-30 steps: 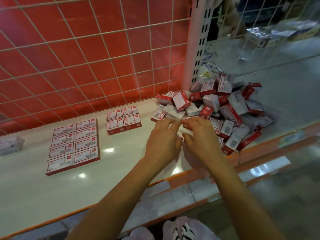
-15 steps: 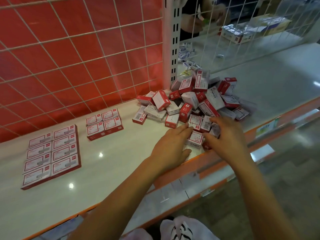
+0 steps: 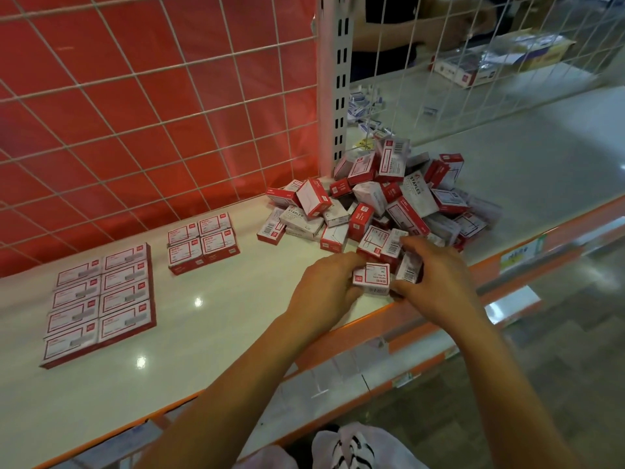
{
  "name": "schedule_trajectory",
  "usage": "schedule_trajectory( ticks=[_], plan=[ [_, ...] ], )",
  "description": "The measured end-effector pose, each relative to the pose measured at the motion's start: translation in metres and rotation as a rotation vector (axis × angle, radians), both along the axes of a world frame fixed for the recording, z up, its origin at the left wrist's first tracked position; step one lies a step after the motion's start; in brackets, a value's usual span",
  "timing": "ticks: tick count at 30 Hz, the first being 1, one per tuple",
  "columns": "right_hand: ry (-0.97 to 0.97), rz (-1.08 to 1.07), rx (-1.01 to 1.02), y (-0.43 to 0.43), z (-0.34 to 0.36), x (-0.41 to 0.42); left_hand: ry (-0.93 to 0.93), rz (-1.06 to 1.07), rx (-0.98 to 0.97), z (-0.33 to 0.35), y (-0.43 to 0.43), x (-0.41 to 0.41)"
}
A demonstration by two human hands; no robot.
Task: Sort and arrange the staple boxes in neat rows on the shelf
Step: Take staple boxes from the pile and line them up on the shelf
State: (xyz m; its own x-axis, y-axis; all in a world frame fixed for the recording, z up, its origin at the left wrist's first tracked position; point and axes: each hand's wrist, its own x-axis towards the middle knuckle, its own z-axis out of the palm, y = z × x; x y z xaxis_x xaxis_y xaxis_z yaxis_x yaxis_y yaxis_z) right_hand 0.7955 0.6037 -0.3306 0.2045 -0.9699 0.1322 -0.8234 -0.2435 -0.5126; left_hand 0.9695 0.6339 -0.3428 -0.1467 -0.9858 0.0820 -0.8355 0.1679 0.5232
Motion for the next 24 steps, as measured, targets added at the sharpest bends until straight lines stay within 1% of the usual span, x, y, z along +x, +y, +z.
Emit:
schedule_trajectory(
  ticks=[4, 7, 11, 16, 24],
  plan=[
    [0.012, -0.007, 0.035, 0.001, 0.002, 0.0, 0.05, 0.087, 0.105, -0.001, 0.007, 0.007],
    [0.0, -0.001, 0.052, 0.003, 0.004, 0.0, 0.005, 0.114, 0.166, -0.002, 0.012, 0.016],
    [-0.073, -0.008, 0.063, 0.007, 0.009, 0.006, 0.046, 0.17, 0.163, -0.001, 0.019, 0.025],
    [-0.216, 0.108, 0.061, 0.011, 0.019, 0.021, 0.115, 0.245, 0.145, 0.002, 0.025, 0.036],
    [-0.398, 0.233, 0.231, 0.021, 0.024, 0.042, 0.144, 0.345, 0.148, 0.004, 0.042, 0.055]
  ],
)
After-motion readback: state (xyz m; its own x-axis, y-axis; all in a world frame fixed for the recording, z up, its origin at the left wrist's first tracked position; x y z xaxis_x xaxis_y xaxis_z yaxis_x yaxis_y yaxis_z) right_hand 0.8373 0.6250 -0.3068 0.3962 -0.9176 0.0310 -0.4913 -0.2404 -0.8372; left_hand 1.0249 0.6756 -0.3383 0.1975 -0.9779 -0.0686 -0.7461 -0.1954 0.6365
